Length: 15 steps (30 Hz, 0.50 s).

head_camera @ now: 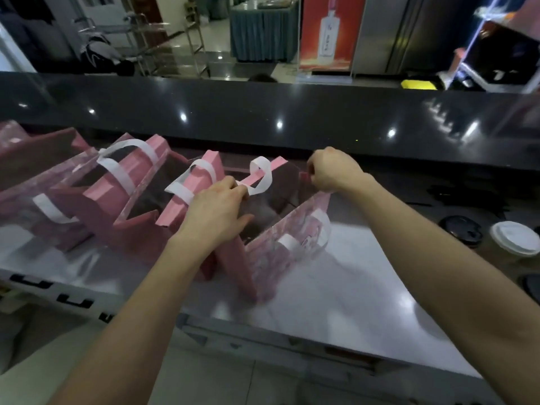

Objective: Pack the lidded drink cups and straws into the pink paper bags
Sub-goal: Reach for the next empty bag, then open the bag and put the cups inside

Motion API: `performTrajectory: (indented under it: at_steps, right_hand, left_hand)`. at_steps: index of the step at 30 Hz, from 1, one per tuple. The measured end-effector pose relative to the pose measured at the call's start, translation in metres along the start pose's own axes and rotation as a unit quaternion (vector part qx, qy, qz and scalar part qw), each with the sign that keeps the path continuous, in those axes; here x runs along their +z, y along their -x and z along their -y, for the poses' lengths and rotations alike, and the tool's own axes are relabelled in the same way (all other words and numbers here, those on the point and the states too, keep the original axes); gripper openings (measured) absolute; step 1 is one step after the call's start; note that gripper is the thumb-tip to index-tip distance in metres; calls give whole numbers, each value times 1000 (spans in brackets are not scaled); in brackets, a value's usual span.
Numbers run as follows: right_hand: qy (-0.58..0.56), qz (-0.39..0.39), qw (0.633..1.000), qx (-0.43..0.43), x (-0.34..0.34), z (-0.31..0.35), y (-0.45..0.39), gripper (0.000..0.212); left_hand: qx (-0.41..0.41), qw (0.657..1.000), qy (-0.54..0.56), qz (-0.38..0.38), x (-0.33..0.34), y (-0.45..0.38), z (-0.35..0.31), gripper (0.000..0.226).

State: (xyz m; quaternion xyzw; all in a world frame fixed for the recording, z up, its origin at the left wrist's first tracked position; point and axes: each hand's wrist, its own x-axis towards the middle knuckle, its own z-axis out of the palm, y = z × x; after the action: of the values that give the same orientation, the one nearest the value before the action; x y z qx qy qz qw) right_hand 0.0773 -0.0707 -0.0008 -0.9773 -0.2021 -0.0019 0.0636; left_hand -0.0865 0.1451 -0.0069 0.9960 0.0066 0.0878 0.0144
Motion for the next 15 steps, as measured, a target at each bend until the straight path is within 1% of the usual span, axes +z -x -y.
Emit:
performTrajectory:
  at_steps: [3,7,9,11,13,15]
  right_hand:
    - [-19,-16,996,89,-1,-56,49,14]
    - [-54,-36,978,196,-10,-121,105,16]
    - [-61,-52,972,221,-11,-146,125,21]
    - [-70,-56,971,222,-9,-167,141,29]
    - [-109,-53,965,231,-7,-187,150,35]
    - [-148,-86,951,256,-7,-207,155,42]
  left_hand:
    - [54,998,14,16,15,-24,-23,48]
    - [134,989,57,17,36,-62,-68,48]
    - [178,981,73,18,45,-80,-92,49]
    - [214,973,78,29,51,-94,-111,51]
    - [239,967,77,45,53,-105,-126,52]
    - [247,965,72,55,51,-112,-136,52]
